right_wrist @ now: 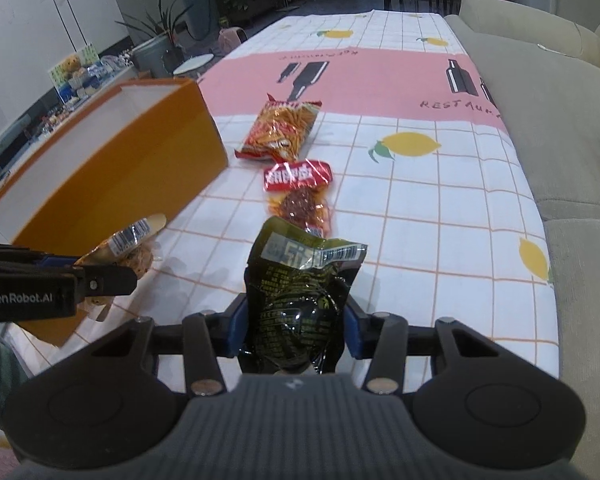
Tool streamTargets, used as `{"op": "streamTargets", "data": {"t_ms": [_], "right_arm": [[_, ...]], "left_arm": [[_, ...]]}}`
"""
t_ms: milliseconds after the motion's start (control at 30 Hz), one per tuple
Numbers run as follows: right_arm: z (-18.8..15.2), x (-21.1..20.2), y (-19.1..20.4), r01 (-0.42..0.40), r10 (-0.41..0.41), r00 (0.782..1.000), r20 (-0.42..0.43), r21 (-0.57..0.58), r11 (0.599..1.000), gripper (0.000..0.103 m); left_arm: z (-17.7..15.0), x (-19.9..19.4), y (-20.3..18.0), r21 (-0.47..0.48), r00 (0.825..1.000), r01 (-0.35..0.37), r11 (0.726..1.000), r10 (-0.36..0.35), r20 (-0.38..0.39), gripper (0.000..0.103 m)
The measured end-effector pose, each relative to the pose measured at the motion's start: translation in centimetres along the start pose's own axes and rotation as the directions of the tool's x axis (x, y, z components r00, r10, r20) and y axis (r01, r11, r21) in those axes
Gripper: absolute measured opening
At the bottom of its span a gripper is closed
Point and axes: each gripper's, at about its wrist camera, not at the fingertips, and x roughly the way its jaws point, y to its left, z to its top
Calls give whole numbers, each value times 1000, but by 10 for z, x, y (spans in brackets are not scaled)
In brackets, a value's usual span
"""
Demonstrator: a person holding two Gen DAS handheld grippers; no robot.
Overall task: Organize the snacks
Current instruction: 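Close the left tool on the caramel-nut packet while the right tool grasps the dark green packet, then lift both packets and carry them over the open box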
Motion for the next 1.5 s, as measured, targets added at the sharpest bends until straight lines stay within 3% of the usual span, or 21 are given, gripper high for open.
{"op": "streamTargets", "data": {"t_ms": [300, 600, 967, 1200, 1500], "right_arm": [[27, -26, 25, -51, 58, 992, 115, -65, 997, 44], [70, -46, 79, -157, 194, 962, 190, -191, 969, 44], [116, -24, 164, -178, 259, 956, 140, -427, 887, 43], [126, 15, 204, -133, 209, 975, 73, -563, 816, 43], [131, 66, 224, -121, 143, 989, -19, -659, 743, 43]], "left_arm": [[39, -44, 9, -37, 992, 57, 998, -52, 111, 41], [83, -78, 46, -17, 990, 6, 1000, -4, 142, 41], [109, -62, 106, -30, 993, -88, 996, 90, 75, 40], [112, -31, 137, -60, 994, -111, 992, 112, 19, 37], [110, 11, 153, -47, 988, -145, 988, 142, -66, 35]]}}
